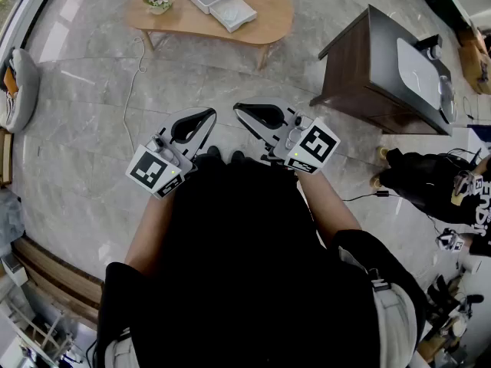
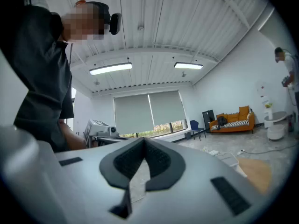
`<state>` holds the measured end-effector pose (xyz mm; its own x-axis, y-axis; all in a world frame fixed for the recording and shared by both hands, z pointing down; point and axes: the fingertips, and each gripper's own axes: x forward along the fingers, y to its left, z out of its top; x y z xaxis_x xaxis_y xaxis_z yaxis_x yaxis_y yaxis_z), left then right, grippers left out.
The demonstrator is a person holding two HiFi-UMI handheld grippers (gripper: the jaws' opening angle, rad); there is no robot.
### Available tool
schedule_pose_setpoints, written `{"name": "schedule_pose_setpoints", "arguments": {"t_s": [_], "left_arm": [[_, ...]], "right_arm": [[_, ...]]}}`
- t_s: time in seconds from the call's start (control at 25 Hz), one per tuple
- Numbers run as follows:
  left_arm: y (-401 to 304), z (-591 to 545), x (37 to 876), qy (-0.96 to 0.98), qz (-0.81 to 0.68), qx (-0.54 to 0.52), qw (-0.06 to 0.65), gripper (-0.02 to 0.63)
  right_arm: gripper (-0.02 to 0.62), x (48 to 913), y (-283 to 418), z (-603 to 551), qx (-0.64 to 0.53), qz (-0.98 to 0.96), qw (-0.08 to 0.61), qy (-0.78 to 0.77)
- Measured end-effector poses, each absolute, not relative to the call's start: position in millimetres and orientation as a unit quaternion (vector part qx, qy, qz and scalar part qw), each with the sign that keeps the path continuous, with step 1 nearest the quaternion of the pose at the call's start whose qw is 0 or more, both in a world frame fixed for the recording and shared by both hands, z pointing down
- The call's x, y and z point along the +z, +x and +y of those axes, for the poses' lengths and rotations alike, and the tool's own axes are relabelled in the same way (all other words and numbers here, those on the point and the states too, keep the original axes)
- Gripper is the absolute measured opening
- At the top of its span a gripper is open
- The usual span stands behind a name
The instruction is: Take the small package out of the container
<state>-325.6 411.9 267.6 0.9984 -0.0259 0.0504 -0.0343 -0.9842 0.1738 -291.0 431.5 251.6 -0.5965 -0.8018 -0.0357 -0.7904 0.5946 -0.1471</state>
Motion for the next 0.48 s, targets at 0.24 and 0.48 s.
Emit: {"name": "schedule_pose_setpoints", "arguments": {"t_s": [0.24,0.48], "left_arm": [[-320.8,411.7,267.9,0.995,-0.007,0.022,0.095,0.018],[-314.4,414.0,268.1,0.994,0.002,0.023,0.104,0.018]], "right_arm": [[0.011,252.2,-285.3,427.9,-0.060,0.891,0.053,-0.447],[0.011,253.5,-268.2,435.9,-0.060,0.882,0.053,-0.464]]}}
